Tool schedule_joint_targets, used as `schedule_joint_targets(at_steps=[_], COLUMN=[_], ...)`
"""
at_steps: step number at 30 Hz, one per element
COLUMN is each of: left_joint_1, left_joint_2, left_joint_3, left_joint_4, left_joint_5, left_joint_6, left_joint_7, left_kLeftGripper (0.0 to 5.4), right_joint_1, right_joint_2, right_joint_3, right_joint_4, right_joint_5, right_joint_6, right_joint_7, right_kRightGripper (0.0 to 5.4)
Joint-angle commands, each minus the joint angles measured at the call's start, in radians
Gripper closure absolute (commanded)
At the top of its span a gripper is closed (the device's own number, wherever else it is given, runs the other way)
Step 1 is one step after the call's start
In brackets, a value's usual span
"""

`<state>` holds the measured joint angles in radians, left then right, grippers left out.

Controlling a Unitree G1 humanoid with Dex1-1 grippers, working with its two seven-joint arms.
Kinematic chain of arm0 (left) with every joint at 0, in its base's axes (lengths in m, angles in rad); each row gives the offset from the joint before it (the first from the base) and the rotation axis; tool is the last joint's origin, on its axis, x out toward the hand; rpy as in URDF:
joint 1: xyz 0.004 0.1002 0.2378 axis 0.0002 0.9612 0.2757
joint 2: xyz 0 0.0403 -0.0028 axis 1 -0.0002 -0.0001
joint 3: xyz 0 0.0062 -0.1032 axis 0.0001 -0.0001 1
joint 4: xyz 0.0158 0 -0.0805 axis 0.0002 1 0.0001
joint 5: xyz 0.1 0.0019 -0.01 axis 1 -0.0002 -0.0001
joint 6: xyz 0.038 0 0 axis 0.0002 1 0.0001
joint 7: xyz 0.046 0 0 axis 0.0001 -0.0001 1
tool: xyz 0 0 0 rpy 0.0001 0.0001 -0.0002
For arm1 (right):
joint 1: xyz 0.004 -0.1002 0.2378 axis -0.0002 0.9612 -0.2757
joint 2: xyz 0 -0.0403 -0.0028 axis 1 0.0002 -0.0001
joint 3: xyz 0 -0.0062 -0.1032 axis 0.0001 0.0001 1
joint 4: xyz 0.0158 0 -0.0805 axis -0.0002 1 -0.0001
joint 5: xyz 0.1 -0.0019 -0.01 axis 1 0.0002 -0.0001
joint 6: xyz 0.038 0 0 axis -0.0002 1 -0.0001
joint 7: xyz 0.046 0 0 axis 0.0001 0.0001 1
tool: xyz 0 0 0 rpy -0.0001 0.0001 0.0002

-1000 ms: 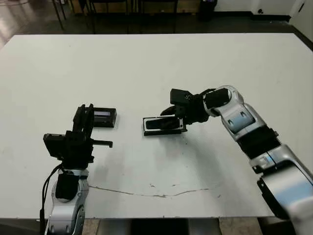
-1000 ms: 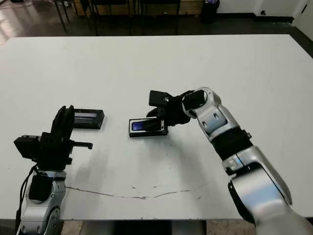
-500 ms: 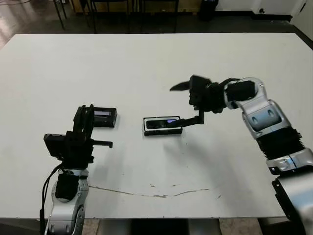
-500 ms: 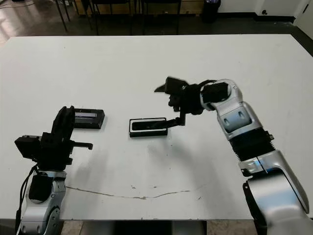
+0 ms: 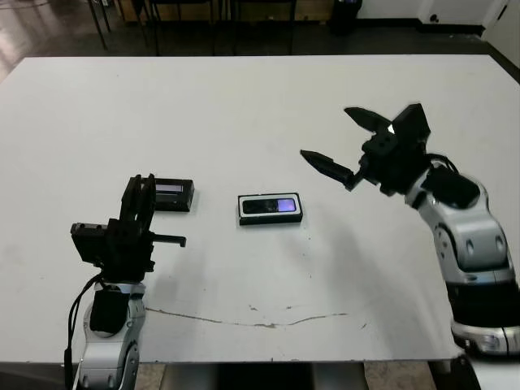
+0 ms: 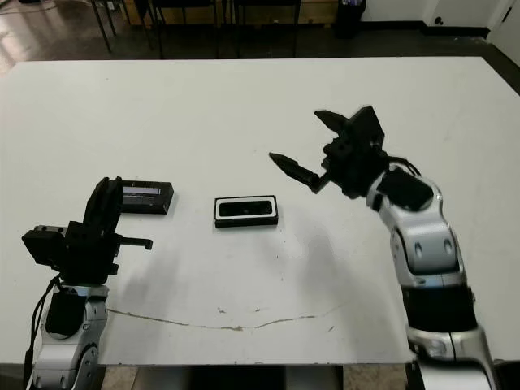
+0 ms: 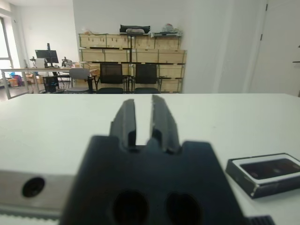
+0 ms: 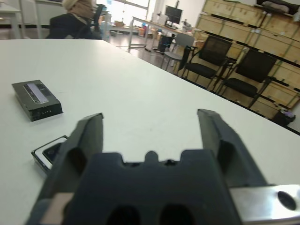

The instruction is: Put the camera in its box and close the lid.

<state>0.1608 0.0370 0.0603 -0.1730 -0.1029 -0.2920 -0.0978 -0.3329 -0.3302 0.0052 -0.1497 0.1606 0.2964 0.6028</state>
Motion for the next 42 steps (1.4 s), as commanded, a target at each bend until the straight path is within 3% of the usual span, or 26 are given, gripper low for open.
schedule_joint_targets(at_steps=[1, 7, 14, 16, 20, 22, 25, 29, 32, 37, 42], left_joint_1=[-0.003, -0.032, -0.135, -0.184, -0.412, -0.564, -0.839, -1.157, -1.296, -1.397, -1.420], left_joint_2=[0.020, 0.048, 0.189, 0.270, 0.565, 0.675, 0.762, 0.731, 0.667, 0.541, 0.440], left_joint_3=[0.014, 0.043, 0.128, 0.156, 0.168, 0.123, -0.013, -0.213, -0.297, -0.375, -0.422], left_joint_4=[0.020, 0.001, -0.042, -0.061, 0.028, 0.157, 0.422, 0.809, 1.024, 1.275, 1.401], left_joint_5=[-0.010, -0.024, -0.042, -0.065, -0.127, -0.154, -0.098, 0.075, 0.155, 0.262, 0.354], left_joint_6=[0.008, 0.039, 0.108, 0.176, 0.396, 0.465, 0.521, 0.499, 0.510, 0.484, 0.478], left_joint_7=[-0.014, -0.026, -0.077, -0.126, -0.378, -0.553, -0.790, -0.992, -1.059, -1.047, -1.009], left_kLeftGripper=[5.40, 5.40, 5.40, 5.40, 5.40, 5.40, 5.40, 5.40, 5.40, 5.40, 5.40], right_joint_1=[0.044, 0.060, 0.066, 0.066, 0.066, 0.068, 0.070, 0.077, 0.088, 0.111, 0.140], right_joint_2=[-0.032, -0.032, -0.010, -0.014, -0.033, -0.044, -0.067, -0.087, -0.093, -0.096, -0.095], right_joint_3=[0.008, 0.015, 0.009, 0.006, -0.003, -0.008, -0.014, -0.019, -0.021, -0.026, -0.030], right_joint_4=[0.012, 0.031, 0.016, 0.019, 0.014, 0.011, 0.000, -0.028, -0.039, -0.049, -0.059], right_joint_5=[-0.018, -0.015, 0.033, 0.046, 0.071, 0.076, 0.081, 0.101, 0.112, 0.133, 0.152], right_joint_6=[-0.047, -0.102, -0.067, -0.070, -0.045, -0.037, -0.023, 0.018, 0.024, 0.028, 0.017], right_joint_7=[0.005, 0.000, -0.012, -0.010, -0.006, -0.005, 0.005, 0.013, 0.017, 0.021, 0.034], right_kRightGripper=[2.43, 3.81, 5.39, 5.39, 5.39, 5.39, 5.39, 5.39, 5.39, 5.39, 5.39])
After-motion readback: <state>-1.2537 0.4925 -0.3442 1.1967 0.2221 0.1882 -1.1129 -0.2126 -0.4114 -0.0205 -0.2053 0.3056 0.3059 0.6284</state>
